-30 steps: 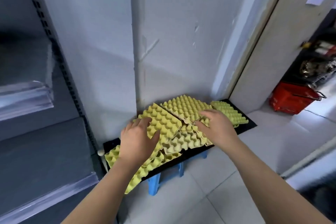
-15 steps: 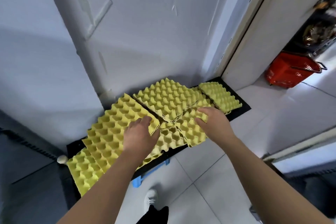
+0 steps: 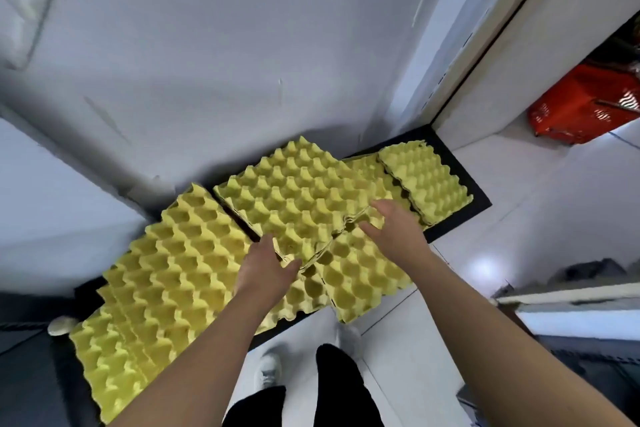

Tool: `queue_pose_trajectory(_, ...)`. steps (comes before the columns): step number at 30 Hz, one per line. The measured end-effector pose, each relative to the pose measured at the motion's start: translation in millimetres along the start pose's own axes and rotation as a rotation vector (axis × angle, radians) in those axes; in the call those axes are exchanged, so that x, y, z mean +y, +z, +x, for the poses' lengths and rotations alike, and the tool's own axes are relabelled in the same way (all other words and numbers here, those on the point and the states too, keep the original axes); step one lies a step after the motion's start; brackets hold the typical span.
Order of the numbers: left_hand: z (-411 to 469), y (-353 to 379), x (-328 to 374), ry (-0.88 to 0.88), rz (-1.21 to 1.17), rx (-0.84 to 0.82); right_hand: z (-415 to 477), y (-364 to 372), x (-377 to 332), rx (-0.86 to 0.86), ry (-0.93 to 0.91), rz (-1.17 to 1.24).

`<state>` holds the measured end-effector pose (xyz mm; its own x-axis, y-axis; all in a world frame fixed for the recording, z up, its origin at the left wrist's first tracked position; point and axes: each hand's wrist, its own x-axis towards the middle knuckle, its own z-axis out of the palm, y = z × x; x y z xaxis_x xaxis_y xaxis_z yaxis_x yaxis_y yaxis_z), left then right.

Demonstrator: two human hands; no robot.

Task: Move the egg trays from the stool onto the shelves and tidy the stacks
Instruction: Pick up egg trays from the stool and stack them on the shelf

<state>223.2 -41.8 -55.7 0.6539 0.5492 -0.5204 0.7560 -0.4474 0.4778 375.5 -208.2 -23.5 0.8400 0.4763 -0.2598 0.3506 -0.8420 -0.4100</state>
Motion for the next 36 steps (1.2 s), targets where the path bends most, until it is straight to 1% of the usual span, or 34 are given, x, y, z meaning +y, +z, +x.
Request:
queue_pose_trajectory(4, 26.4, 22.3, 16.6, -0.142, -0.025, -0.021, 56.9, 6.9, 23.7, -0.108, -0.049, -0.039)
queue_pose_trajectory(8, 39.5, 44.0, 32.6, -0.293, -0.135, 0.026, 102.6, 17.5, 47.6, -0.242, -0.105, -0.097)
queue_pose_trajectory(13, 46.6, 66.3, 45.4, -0.425, -0.233, 0.106, 141.2, 31.2, 69.2, -0.394, -0.078, -0.143)
queue_pose_trajectory(16, 49.4, 74.6, 49.8, -0.472, -0.256, 0.148, 160.7, 39.0, 77.9, -0.483, -0.042, -0.088)
queue_pose_trajectory(18, 49.4, 78.5, 52.0, -0.493, -0.277, 0.174, 171.1, 44.1, 82.6, -0.514, -0.025, -0.052)
queue_pose_trajectory(21, 48.7, 81.9, 54.0, -0.502, -0.299, 0.221, 180.1, 48.4, 84.7, -0.512, -0.025, -0.02)
queue_pose_trajectory(27, 49.6, 75.6, 64.3, -0.484, -0.18, 0.329, 182.1, 43.5, 86.9, -0.424, -0.075, 0.077)
queue_pose_trajectory(36, 48.8, 46.5, 71.4, -0.436, -0.202, 0.451, 182.6, 17.4, 68.2, -0.283, -0.18, 0.169)
